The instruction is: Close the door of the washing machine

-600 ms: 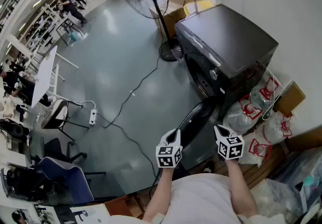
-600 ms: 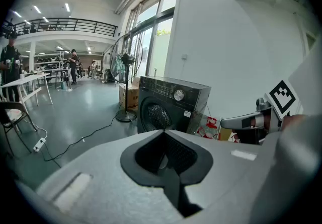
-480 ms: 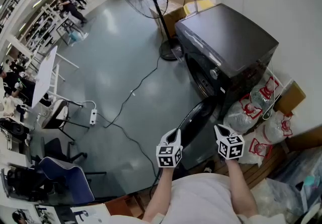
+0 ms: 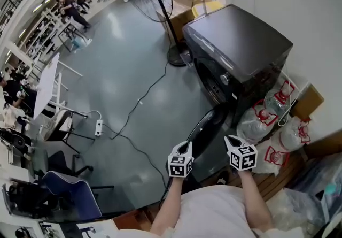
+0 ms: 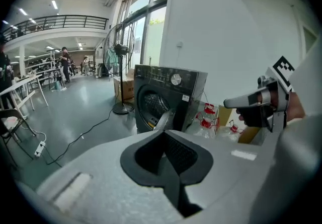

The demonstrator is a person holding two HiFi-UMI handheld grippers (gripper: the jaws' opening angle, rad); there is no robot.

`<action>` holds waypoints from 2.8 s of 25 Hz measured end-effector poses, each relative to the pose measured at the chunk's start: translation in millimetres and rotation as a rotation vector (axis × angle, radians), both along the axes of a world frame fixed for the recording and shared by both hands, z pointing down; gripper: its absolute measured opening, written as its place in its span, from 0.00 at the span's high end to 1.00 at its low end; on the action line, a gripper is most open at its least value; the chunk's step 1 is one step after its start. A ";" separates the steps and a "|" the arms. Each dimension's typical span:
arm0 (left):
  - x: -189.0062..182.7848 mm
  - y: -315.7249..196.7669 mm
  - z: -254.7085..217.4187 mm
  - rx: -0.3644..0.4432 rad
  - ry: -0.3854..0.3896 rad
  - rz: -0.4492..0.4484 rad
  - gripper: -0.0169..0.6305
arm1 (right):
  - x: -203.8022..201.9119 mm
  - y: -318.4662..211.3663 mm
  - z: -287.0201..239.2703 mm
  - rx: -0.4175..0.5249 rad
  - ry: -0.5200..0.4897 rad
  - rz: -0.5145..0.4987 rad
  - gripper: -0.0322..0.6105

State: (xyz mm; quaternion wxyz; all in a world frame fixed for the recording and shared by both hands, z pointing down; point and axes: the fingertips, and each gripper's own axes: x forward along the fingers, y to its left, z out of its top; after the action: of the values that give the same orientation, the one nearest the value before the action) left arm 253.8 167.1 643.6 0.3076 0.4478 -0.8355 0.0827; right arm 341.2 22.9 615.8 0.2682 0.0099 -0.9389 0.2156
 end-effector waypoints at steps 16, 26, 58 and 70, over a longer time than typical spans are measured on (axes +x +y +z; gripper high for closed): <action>-13.5 -32.2 74.5 -0.219 0.063 0.222 0.77 | 12.6 -1.9 13.2 -0.015 0.044 -0.009 0.95; -16.7 -31.2 77.3 -0.216 0.060 0.194 0.77 | 15.6 -6.3 24.8 -0.030 0.053 0.012 0.95; -61.2 -24.2 86.7 -0.188 0.041 0.260 0.76 | -152.7 25.7 54.2 0.508 0.052 -0.958 0.77; -94.6 -21.1 87.5 -0.184 0.065 0.339 0.76 | -173.9 32.9 100.7 0.736 0.164 -1.325 0.72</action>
State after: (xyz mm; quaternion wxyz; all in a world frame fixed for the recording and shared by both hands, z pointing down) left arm 159.2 146.0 731.1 0.3559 0.5545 -0.7265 0.1949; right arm 167.2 55.8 716.5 0.3897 -0.4509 -0.7369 -0.3190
